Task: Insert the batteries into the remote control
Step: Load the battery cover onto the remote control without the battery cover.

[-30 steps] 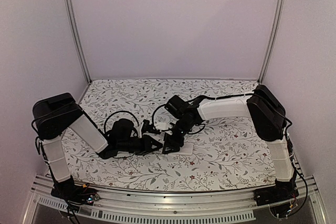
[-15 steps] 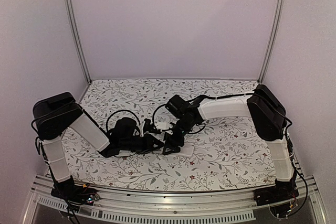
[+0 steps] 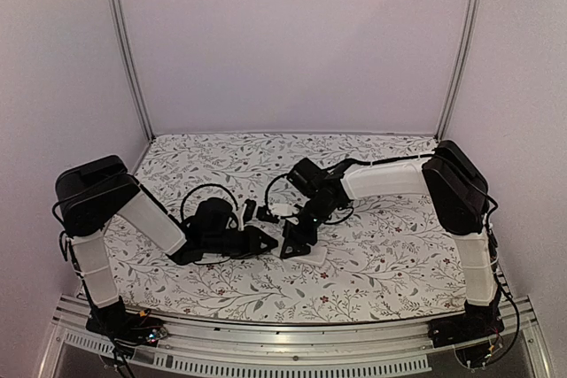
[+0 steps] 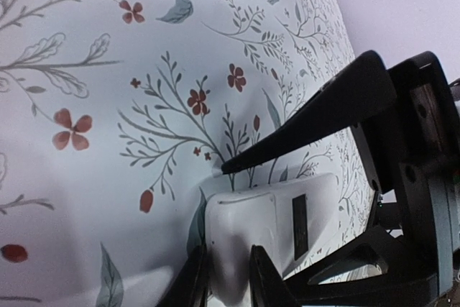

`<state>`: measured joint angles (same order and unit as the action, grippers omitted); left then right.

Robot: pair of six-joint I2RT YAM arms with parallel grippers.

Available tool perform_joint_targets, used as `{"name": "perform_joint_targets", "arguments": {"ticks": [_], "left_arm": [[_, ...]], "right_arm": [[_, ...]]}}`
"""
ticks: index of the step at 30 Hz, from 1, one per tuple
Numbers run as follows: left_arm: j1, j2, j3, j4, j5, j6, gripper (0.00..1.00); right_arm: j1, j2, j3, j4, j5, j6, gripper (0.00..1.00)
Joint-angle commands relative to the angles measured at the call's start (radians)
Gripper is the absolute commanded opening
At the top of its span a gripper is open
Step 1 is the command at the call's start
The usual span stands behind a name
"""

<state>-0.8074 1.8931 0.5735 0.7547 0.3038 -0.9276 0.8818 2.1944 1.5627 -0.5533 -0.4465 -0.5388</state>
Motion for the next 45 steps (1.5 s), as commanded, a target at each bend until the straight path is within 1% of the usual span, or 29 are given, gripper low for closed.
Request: {"name": "perform_joint_targets", "arguments": {"ticks": [1, 12, 14, 16, 22, 24, 28, 33, 38, 45], "left_arm": [[-0.016, 0.02, 0.007, -0.164, -0.038, 0.055, 0.21], [-0.016, -0.018, 0.038, -0.31, -0.085, 0.144, 0.21], [-0.016, -0.018, 0.051, -0.34, -0.09, 0.158, 0.23], [-0.018, -0.019, 0.05, -0.344, -0.088, 0.168, 0.27], [-0.025, -0.014, 0.066, -0.377, -0.081, 0.207, 0.28], [-0.028, -0.008, 0.07, -0.383, -0.076, 0.217, 0.3], [-0.033, -0.003, 0.074, -0.395, -0.084, 0.223, 0.34], [-0.036, 0.0, 0.075, -0.407, -0.09, 0.226, 0.33], [-0.038, -0.005, 0.073, -0.405, -0.086, 0.225, 0.38], [-0.044, -0.03, 0.052, -0.389, -0.07, 0.218, 0.39]], "right_arm": [[-0.007, 0.018, -0.053, -0.091, 0.052, 0.017, 0.76], [-0.007, 0.028, -0.06, -0.102, 0.074, -0.009, 0.77], [-0.008, 0.03, -0.064, -0.105, 0.082, -0.01, 0.79], [-0.01, 0.028, -0.068, -0.105, 0.084, -0.008, 0.8], [-0.03, 0.011, -0.084, -0.1, 0.082, -0.004, 0.81], [-0.034, -0.002, -0.095, -0.093, 0.079, -0.004, 0.81], [-0.035, -0.017, -0.1, -0.09, 0.077, 0.003, 0.86], [-0.037, -0.031, -0.119, -0.086, 0.09, 0.014, 0.9], [-0.037, -0.048, -0.153, -0.075, 0.091, 0.03, 0.95], [-0.037, -0.061, -0.183, -0.059, 0.11, 0.046, 0.94]]}}
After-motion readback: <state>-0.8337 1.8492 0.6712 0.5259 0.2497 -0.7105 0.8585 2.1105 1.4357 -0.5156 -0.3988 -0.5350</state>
